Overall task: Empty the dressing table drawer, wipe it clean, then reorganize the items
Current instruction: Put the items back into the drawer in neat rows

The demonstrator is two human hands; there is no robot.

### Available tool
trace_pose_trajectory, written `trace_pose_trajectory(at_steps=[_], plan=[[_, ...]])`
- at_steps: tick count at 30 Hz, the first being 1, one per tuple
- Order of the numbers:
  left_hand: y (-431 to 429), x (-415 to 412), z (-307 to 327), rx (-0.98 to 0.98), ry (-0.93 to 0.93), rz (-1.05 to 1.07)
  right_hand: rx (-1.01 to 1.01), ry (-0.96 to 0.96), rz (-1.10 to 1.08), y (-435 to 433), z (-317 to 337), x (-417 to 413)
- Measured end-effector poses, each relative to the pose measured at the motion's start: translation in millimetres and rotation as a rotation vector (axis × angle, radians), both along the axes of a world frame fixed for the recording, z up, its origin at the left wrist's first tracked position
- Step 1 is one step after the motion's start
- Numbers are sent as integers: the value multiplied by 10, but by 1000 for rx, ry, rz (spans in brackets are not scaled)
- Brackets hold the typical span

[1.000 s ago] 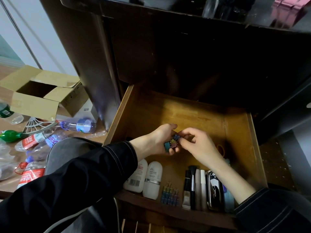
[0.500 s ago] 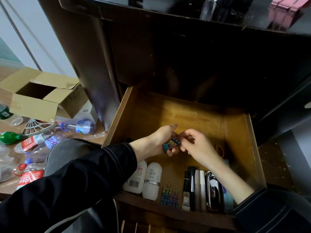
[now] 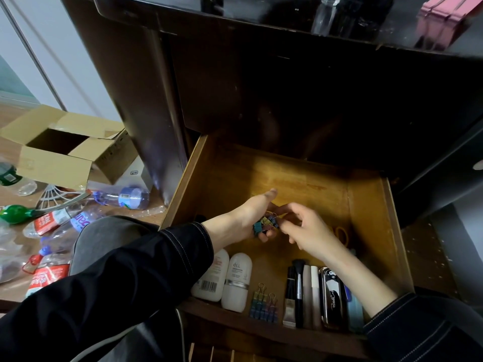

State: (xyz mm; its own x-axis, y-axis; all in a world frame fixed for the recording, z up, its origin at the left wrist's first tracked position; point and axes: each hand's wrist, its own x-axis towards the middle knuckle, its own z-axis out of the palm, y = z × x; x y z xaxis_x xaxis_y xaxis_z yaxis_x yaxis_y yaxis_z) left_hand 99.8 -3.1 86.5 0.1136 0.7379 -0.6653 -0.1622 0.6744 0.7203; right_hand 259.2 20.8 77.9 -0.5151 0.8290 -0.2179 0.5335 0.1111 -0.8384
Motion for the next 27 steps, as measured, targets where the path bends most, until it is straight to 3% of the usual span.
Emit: trace_pose_trajectory(at_steps=[10, 23, 25, 27], plan=[[9, -12, 28, 6, 153, 46, -99, -43, -8, 40, -23, 4], [35, -83, -3, -5, 143, 246, 21, 211, -142, -1, 146, 22], [33, -95, 11, -1, 143, 291, 40, 176, -149, 20, 132, 49], [28, -109, 22, 10, 149, 316, 57, -1, -69, 37, 88, 70]])
